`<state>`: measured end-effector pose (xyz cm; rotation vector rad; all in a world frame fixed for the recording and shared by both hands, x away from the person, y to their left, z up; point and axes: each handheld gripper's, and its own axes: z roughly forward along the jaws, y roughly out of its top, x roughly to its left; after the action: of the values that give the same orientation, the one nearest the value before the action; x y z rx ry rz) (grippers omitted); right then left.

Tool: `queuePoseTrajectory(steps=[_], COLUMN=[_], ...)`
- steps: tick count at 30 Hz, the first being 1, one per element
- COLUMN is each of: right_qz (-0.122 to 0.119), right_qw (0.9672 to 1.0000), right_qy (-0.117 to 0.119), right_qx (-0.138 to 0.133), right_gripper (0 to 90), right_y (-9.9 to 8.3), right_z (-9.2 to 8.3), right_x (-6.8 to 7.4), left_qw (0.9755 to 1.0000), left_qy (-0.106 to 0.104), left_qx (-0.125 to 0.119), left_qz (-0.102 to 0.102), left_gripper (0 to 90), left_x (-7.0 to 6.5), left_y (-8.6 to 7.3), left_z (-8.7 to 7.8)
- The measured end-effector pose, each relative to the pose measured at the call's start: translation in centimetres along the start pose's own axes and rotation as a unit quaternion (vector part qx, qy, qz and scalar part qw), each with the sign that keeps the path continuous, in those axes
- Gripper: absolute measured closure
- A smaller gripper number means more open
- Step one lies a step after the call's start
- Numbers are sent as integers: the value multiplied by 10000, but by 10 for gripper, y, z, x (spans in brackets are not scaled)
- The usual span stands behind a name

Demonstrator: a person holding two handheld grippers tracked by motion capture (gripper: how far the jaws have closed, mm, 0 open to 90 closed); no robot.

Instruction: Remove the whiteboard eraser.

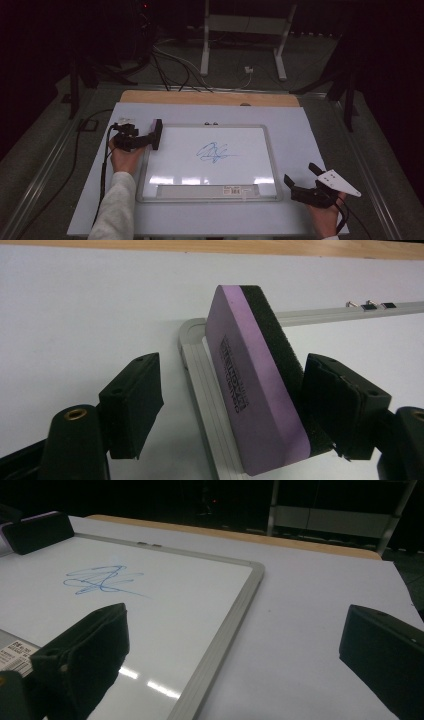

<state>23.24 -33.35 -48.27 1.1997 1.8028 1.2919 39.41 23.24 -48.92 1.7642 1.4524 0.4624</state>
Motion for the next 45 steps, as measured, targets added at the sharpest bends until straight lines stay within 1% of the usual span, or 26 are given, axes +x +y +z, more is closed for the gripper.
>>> queuePoseTrajectory(steps=[3, 5, 6, 8, 15, 18, 22, 25, 29, 33, 42, 45], right_qz=[-3, 2, 1, -10, -17, -22, -16, 2, 24, 16, 5, 0], right_qw=[10000, 10000, 10000, 10000, 10000, 10000, 10000, 10000, 10000, 10000, 10000, 10000], right_qy=[-2, -2, 0, 0, 7, 10, 3, -4, 1, 4, 7, 11], right_qx=[-1, 4, 6, 5, 18, 23, 12, -5, -16, -9, -4, -12], right_gripper=[0, 0, 0, 0, 1, 1, 0, 1, 1, 1, 1, 1], right_y=[0, 0, 0, 0, 0, 0, 0, 0, 0, 0, 0, 0], right_z=[0, 0, 0, 0, 0, 0, 0, -1, -1, -1, -1, -2], right_x=[0, 0, 0, 0, 1, 1, 1, 0, -2, -1, -1, -1], left_qw=[10000, 9999, 9999, 9999, 9999, 9998, 9995, 9993, 9990, 9987, 9973, 9971], left_qy=[41, 92, 110, 101, 1, -134, -206, -300, -429, -485, -689, -695], left_qx=[-74, -34, -9, 5, 11, 16, 49, 103, 111, 123, 205, 250], left_qz=[-27, -31, 1, 38, 122, 149, 223, 186, 105, 74, -138, -196], left_gripper=[275, 289, 293, 307, 380, 380, 380, 382, 401, 414, 411, 413], left_x=[2, 2, 1, 0, -4, -8, -17, -19, -19, -19, -16, -15], left_y=[1, 1, 1, 1, 1, 1, 2, 2, 1, 1, 0, -1], left_z=[-2, -1, 0, 0, 1, 3, 9, 13, 14, 15, 19, 21])
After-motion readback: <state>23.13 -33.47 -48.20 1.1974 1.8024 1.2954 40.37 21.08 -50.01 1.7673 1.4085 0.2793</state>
